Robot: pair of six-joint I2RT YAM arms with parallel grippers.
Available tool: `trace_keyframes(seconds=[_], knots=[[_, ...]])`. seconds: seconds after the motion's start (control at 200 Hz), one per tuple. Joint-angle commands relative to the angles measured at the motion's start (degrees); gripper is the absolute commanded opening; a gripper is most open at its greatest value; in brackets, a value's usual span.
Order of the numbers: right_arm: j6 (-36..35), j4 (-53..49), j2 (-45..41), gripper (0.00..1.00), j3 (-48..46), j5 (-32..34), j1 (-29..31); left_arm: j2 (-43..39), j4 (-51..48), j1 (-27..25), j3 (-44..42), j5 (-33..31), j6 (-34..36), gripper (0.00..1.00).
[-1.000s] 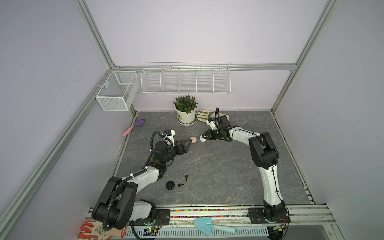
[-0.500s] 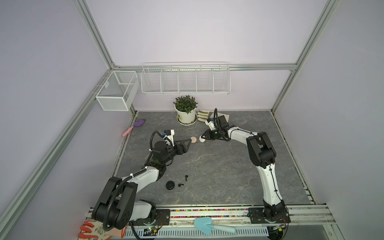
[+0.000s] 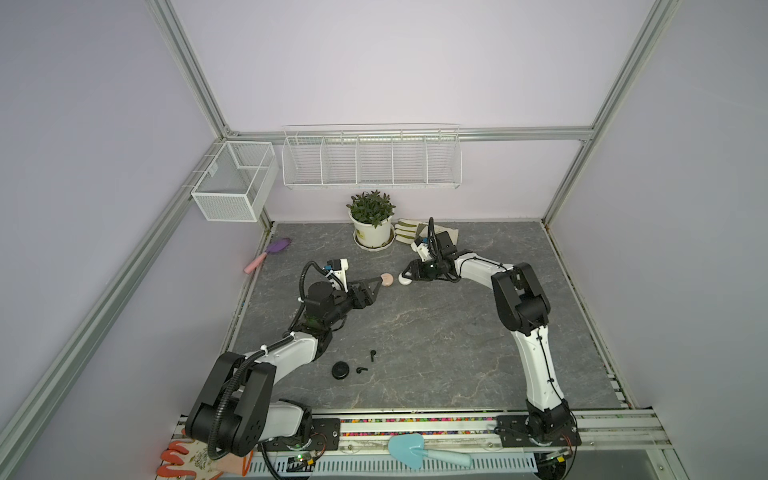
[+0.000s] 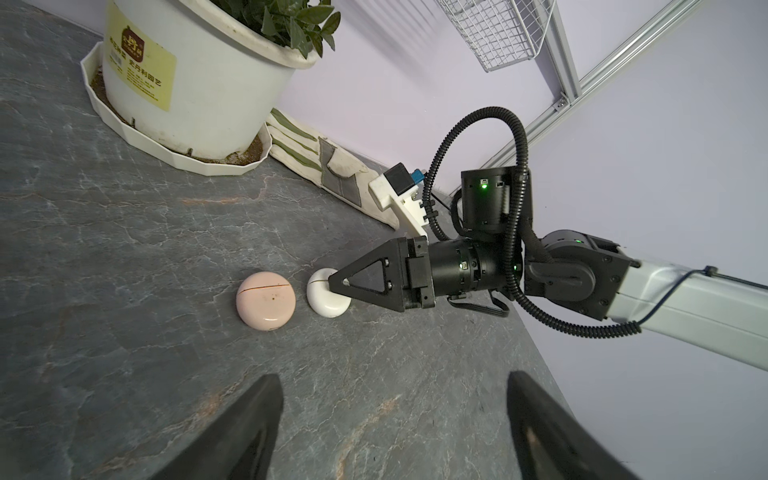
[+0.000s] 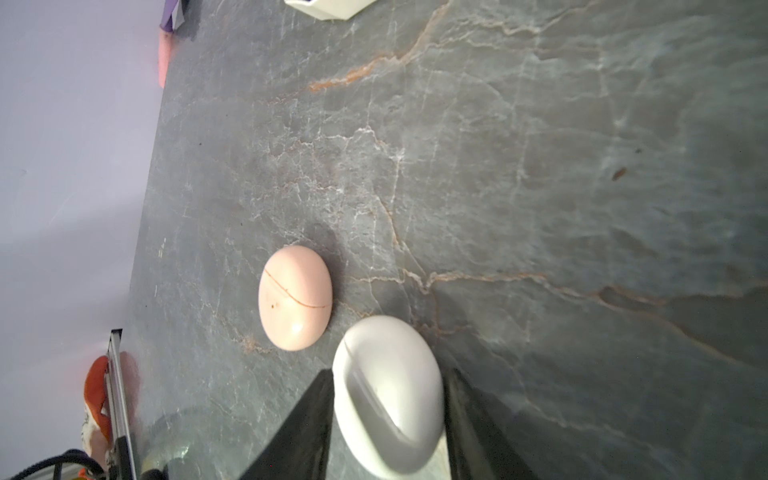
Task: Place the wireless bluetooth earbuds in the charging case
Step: 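Open the right gripper off the white case and lift away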
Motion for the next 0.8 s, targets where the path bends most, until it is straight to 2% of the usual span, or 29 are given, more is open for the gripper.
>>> trace_keyframes(seconds=[0.0,0.15,0.395,0.515,0.62,0.795], knots=[[-0.71,-2.77,-0.27,0.5,0.05,2.32,-0.34,0.4,1.59,0.28,1.13,0.2,-0.25,0.84],[-3.06,-5.06,-1.31,0.55,0.14,3.06,-0.31,0.55,2.0,0.3,0.88,0.3,-0.69,0.84],[-16.41,-12.72,-3.71,0.65,3.01,8.81,-0.29,0.66,2.15,0.28,0.61,1.16,-1.76,0.84],[-20.21,-12.91,-4.84,0.66,3.36,7.77,-0.16,0.13,0.24,0.29,0.74,1.07,-1.74,0.84],[-22.19,-8.86,-9.42,0.66,-1.13,5.0,0.17,-1.12,-3.56,0.49,1.35,1.02,-1.8,0.84],[-25.65,3.14,-20.93,0.65,-16.11,1.61,3.43,-5.3,-14.19,1.9,3.51,1.29,-2.18,0.84]])
